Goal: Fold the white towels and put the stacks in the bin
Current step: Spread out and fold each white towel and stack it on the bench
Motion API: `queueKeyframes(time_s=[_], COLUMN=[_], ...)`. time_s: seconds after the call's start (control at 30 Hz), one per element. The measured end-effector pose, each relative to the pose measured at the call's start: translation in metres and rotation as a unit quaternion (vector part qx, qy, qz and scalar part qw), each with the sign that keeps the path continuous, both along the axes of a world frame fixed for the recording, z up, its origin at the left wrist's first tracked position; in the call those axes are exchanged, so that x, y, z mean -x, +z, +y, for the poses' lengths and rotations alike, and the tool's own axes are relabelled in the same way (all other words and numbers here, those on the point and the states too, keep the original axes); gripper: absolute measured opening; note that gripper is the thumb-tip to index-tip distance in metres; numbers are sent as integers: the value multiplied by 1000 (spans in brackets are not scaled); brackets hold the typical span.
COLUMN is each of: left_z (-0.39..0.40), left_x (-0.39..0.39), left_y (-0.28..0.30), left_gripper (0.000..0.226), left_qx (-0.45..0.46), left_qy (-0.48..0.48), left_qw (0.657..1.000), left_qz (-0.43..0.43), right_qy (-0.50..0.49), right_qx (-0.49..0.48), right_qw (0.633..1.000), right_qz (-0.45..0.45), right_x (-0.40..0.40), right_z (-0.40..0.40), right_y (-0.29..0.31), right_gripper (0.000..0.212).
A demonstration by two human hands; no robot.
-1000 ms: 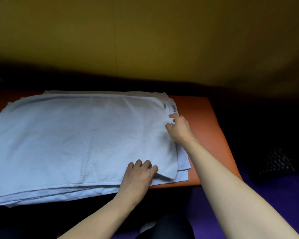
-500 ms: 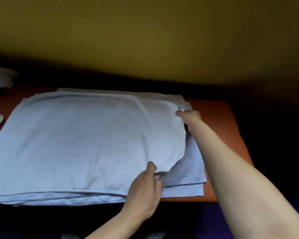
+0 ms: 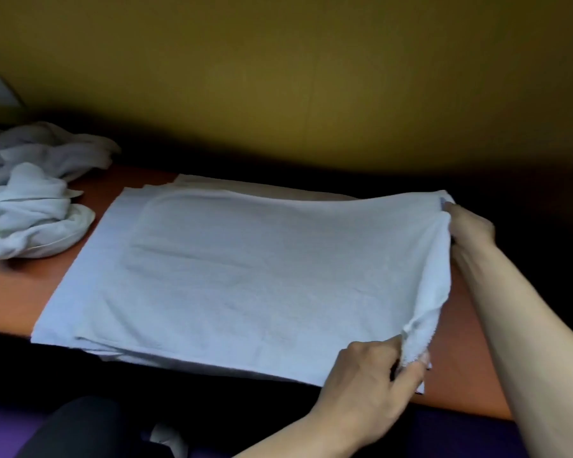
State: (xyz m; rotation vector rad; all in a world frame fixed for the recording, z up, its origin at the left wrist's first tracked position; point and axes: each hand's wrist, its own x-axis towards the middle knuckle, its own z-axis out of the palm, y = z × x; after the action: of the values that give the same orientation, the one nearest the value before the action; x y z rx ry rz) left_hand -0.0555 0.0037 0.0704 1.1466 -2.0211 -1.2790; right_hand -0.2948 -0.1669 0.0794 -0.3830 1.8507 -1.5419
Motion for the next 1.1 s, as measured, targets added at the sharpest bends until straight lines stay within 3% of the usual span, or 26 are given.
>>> queueKeyframes(time_s=[0.1, 0.17, 0.33, 0.53, 0.67, 0.77, 1.0, 1.1], left_z=[2, 2, 2, -3, -12, -21, -50, -58], left_x=[-7, -21, -77, -169, -217, -249, -313, -331], left_y=[6, 5, -3, -21, -27, -31, -51, -68], left_gripper=[19, 16, 33, 31, 44, 30, 40, 42], left_qx=[-37, -53, -44, -90, -137, -131, -153, -156], left_qy=[28, 62, 145, 276, 329, 384, 464, 464], left_qw=[999, 996, 988, 952, 926, 906, 871, 872], left_qz=[26, 31, 39, 100, 122, 124, 45, -25], right_qy=[19, 44, 87, 184, 219, 226, 249, 282], right_qx=[-4, -1, 15, 26, 20, 14, -7, -10], right_qw=[1000, 999, 996, 982, 975, 973, 967, 957], right_qz=[-4, 5, -5, -23, -33, -42, -52, -65], right_x=[-10, -24, -88, -198, -280, -327, -403, -417], right_z=[6, 4, -16, -52, -75, -94, -122, -121], right_y=[21, 25, 25, 18, 14, 9, -2, -14], right_gripper=[26, 36, 41, 27, 20, 21, 21, 26])
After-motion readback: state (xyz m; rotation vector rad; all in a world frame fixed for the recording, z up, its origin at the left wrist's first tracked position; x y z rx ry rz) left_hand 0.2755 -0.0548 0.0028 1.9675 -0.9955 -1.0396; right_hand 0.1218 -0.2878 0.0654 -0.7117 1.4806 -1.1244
